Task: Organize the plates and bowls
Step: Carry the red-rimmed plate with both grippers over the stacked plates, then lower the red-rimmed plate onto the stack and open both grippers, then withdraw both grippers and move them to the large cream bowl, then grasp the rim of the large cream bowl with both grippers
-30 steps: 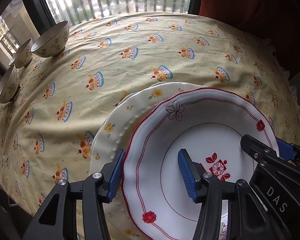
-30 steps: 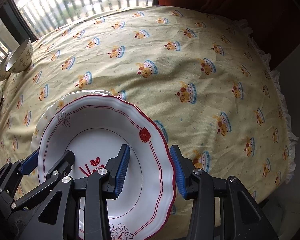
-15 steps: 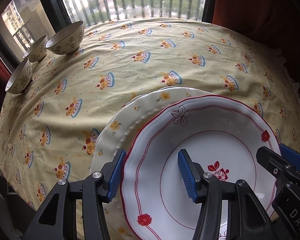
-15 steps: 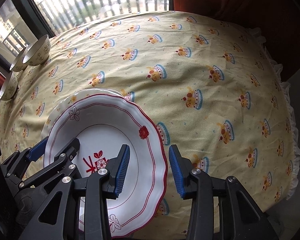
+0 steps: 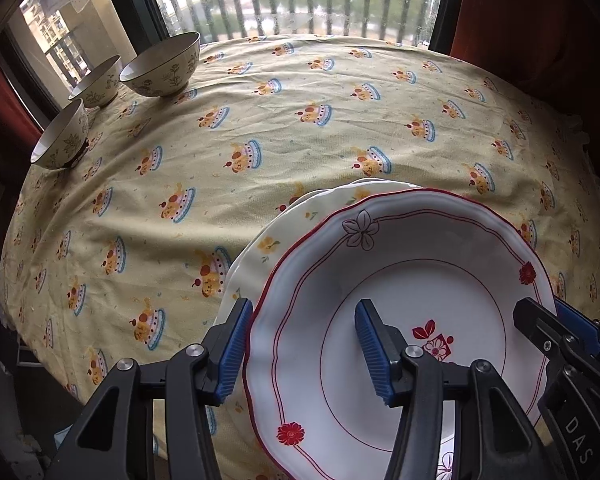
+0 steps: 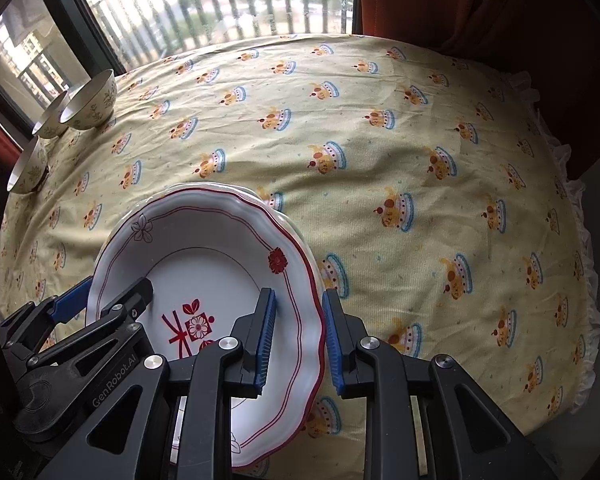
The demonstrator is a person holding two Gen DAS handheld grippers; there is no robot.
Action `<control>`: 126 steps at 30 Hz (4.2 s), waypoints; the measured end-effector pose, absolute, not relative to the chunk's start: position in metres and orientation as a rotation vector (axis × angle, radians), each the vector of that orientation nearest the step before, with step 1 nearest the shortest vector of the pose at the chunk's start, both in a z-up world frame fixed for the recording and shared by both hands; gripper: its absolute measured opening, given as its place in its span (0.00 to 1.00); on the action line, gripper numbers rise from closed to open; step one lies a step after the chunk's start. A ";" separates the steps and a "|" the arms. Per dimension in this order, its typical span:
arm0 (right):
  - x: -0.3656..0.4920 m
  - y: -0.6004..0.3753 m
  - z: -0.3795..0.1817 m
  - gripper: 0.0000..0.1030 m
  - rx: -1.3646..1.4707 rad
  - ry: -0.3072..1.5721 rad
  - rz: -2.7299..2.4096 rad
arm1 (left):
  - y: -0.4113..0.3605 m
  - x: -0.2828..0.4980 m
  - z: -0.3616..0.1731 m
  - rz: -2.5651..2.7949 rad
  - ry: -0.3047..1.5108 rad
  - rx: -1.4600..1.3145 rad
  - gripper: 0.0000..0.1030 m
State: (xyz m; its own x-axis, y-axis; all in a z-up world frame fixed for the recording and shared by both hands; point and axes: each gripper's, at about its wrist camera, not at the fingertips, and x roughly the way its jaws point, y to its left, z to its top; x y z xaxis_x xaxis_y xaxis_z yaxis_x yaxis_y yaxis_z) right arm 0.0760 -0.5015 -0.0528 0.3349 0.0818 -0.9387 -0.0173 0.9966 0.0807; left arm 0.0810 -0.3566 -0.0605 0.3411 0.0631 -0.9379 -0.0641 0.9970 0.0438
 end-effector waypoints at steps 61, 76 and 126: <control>0.079 -0.437 -0.051 0.81 0.035 1.163 -0.029 | -0.270 0.093 -0.056 -0.071 1.198 -0.006 0.86; 0.081 -0.353 -0.003 0.81 0.158 1.092 -0.149 | -0.176 0.110 -0.009 -0.174 1.104 0.032 0.86; 0.284 -0.031 -0.048 0.49 0.019 1.082 0.007 | 0.080 0.283 -0.064 0.023 1.068 0.067 0.44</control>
State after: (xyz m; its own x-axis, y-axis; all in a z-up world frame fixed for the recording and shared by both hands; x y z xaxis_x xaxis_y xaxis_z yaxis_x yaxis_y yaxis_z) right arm 0.2843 -0.0314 -0.0480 0.4699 0.0153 -0.8826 0.0037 0.9998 0.0193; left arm 0.2827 0.0804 -0.0642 0.4820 0.0511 -0.8747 0.0140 0.9977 0.0660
